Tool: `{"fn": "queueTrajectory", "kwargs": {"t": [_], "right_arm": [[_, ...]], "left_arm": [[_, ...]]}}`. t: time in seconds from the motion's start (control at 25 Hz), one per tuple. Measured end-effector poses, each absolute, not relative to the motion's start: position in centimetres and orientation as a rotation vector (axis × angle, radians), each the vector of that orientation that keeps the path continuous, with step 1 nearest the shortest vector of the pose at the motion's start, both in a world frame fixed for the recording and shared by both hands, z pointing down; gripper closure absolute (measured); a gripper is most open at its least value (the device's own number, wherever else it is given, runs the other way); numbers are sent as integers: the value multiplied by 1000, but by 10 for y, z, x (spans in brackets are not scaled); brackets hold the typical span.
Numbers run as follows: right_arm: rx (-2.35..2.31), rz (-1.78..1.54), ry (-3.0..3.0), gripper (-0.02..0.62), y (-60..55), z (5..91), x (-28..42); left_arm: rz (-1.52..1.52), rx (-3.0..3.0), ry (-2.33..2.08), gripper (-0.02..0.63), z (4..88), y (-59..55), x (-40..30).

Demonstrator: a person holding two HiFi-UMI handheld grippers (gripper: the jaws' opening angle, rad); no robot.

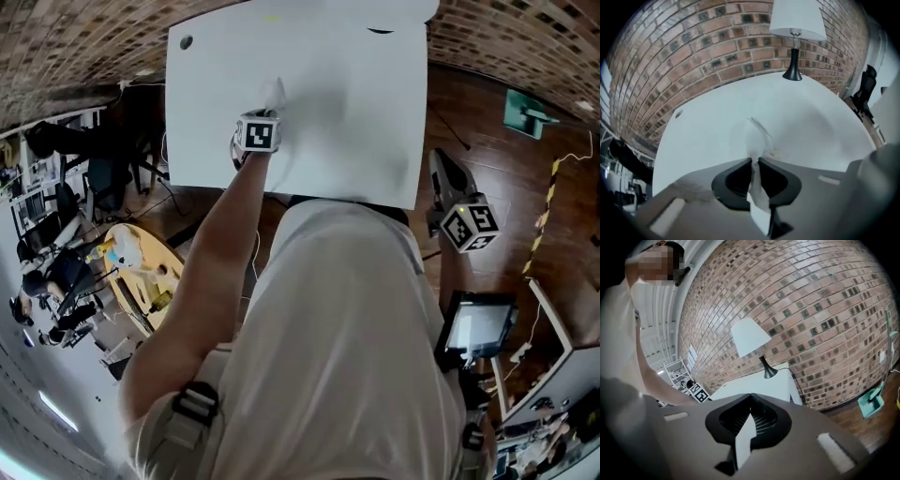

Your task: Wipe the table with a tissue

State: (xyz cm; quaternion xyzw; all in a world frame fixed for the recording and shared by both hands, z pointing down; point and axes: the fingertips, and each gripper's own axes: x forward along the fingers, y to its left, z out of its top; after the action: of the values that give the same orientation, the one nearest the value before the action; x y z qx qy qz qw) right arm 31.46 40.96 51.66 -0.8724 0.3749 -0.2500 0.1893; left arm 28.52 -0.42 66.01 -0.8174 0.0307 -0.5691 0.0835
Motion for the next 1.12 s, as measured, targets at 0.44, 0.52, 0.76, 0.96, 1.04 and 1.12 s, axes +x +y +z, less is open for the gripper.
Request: {"fn": "queueTrajectory", "kwargs": {"t": [0.44,0.52,0.76,0.96,1.04,1.12], "right_arm": [[-2428,-698,1353,588,309,482,286],[-2409,-695,1416,588,289,477,267],[-2375,-736,1585,588,235,476,188],[-2371,-683,1753,588,178,461,146],[-2350,-661,1794,588,166,452,133],[-2342,-659,1821,588,162,446,127]], "left_arm": [[-1408,-3042,-220,569,593,63,233],[-1315,-3130,-298,569,579,74,215],[-980,-3312,-574,569,543,95,145],[-747,-3354,-595,569,501,60,107],[-715,-3357,-578,569,495,54,97],[-695,-3348,-588,569,491,56,93]]}}
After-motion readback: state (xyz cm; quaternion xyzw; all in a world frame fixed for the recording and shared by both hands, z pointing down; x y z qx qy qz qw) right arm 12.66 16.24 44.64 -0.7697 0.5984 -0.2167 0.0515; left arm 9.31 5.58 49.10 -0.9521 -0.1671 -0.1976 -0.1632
